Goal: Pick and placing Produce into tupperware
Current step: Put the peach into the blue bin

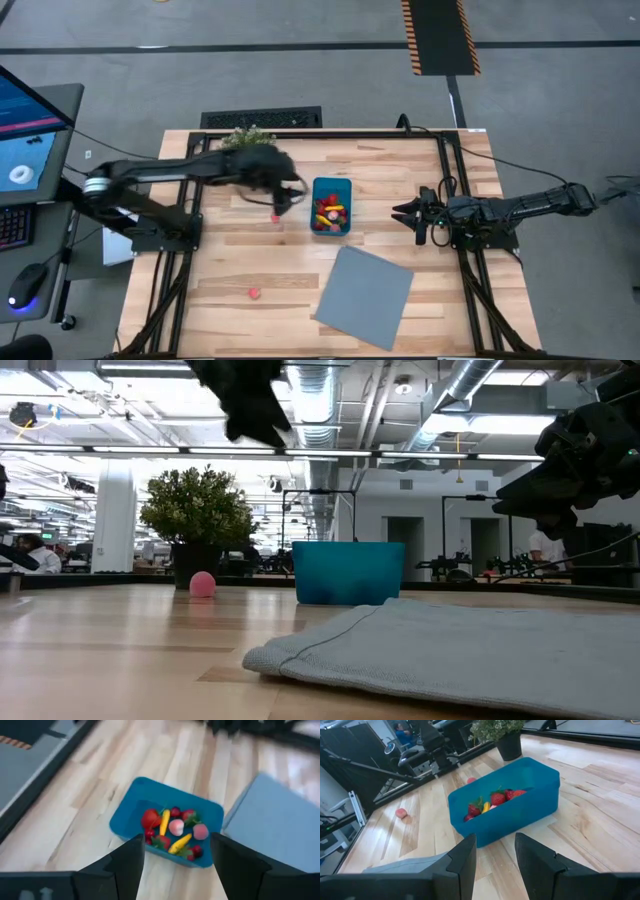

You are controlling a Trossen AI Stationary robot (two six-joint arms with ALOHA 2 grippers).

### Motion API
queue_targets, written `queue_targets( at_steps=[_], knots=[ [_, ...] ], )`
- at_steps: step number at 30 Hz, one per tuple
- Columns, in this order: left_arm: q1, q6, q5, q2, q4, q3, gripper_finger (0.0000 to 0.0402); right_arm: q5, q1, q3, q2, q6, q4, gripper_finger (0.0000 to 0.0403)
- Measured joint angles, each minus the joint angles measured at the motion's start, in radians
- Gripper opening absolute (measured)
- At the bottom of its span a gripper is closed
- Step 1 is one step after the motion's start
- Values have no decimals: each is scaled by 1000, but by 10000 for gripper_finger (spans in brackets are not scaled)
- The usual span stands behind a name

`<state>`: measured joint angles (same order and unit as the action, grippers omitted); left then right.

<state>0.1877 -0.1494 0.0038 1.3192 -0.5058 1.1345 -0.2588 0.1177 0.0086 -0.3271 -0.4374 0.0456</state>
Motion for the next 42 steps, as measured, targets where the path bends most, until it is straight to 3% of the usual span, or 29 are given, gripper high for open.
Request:
queue_targets(
  at_steps=[6,12,17,22,36,42],
  knots=[
    [-88,-86,-100,-268,-11,-141,215,0,0,0,0,0,0,159],
    [-227,-84,-88,-463,-19,-261,215,0,0,0,0,0,0,159],
    [-359,-200,-52,-534,-21,-340,215,0,0,0,0,0,0,159],
    [-525,-290,-69,-523,-22,-393,215,0,0,0,0,0,0,159],
    [-856,-499,-436,-281,-26,-402,215,0,0,0,0,0,0,159],
    [-927,-629,-457,-186,-47,-402,215,0,0,0,0,0,0,159]
  ],
)
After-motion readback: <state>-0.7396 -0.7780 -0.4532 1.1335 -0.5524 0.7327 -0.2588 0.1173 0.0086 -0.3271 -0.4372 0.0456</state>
